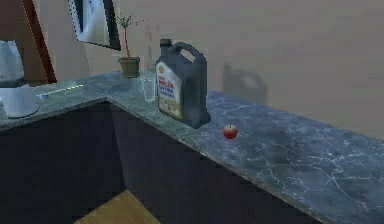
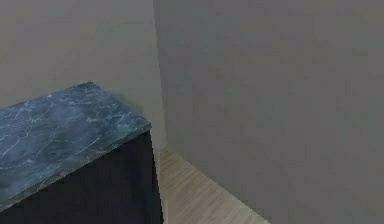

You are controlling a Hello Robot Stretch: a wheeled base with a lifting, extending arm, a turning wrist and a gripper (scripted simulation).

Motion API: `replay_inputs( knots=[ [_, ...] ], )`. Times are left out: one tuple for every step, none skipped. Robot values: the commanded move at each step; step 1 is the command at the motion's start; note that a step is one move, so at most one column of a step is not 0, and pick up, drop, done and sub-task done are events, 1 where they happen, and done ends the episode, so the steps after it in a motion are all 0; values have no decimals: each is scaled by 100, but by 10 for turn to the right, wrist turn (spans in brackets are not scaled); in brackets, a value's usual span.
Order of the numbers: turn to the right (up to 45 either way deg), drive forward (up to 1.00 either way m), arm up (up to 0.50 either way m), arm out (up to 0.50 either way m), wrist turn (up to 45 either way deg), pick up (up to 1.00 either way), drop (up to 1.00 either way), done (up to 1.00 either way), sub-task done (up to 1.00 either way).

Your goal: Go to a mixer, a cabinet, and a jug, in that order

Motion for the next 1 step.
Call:
replay_inputs(
  knots=[
    [0, 0, 0, 0, 0, 0, 0, 100, 0]
  ],
)
